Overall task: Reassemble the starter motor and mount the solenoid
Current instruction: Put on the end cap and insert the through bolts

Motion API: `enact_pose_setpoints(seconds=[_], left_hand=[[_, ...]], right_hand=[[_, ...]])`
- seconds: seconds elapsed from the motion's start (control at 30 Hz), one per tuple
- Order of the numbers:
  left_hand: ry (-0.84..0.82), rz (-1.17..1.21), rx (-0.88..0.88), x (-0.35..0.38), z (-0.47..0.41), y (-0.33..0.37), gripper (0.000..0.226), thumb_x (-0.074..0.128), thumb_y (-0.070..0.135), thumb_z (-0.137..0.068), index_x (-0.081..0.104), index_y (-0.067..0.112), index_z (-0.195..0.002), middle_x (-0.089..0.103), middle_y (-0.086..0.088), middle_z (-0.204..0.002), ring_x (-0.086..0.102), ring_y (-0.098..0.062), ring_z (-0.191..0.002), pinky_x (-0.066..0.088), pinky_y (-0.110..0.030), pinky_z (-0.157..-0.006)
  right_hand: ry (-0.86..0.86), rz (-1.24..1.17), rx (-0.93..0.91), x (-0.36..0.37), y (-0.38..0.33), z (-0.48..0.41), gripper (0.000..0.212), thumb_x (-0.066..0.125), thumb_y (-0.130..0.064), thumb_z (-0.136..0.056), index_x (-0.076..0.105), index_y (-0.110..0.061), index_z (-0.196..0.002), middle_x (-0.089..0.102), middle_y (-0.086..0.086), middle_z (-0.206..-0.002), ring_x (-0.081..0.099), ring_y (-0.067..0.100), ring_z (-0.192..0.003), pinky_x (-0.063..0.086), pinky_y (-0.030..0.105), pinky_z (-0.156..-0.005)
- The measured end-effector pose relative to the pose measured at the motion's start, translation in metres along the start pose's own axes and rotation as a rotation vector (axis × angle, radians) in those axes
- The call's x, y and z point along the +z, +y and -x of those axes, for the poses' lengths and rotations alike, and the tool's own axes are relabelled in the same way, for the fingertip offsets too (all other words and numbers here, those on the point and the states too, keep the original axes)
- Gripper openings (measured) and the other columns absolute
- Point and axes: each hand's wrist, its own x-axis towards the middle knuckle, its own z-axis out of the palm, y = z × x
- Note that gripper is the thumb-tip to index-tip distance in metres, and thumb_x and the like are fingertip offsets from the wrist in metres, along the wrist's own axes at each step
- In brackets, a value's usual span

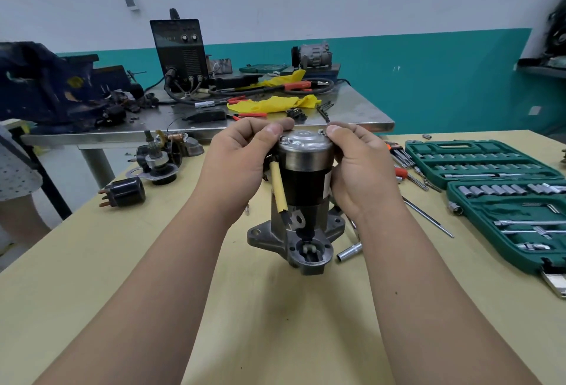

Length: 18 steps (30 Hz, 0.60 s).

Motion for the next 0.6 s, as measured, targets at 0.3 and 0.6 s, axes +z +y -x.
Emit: enact_pose_setpoints(seconds=[0.3, 0.6], left_hand=[[0.026, -0.125, 0.055, 0.012, 0.005, 0.001, 0.009, 0.062, 0.016, -0.094, 0.067, 0.02, -0.088, 0.073, 0.008, -0.105, 0.067, -0.011, -0.102, 0.055, -0.037, -0.092], [0.023, -0.241, 0.209, 0.025, 0.011, -0.001, 0.006, 0.064, 0.024, -0.09, 0.065, 0.027, -0.085, 0.069, 0.016, -0.095, 0.063, 0.004, -0.09, 0.051, -0.015, -0.079]], right_hand=[[0.0, -0.017, 0.054, -0.008, -0.002, -0.007, 0.016, 0.057, -0.006, -0.089, 0.068, -0.012, -0.08, 0.071, 0.005, -0.075, 0.069, 0.021, -0.073, 0.057, 0.036, -0.065], [-0.032, -0.037, 0.183, -0.004, -0.008, -0.01, 0.007, 0.061, -0.008, -0.086, 0.066, -0.006, -0.082, 0.067, 0.014, -0.078, 0.065, 0.028, -0.073, 0.055, 0.044, -0.076]])
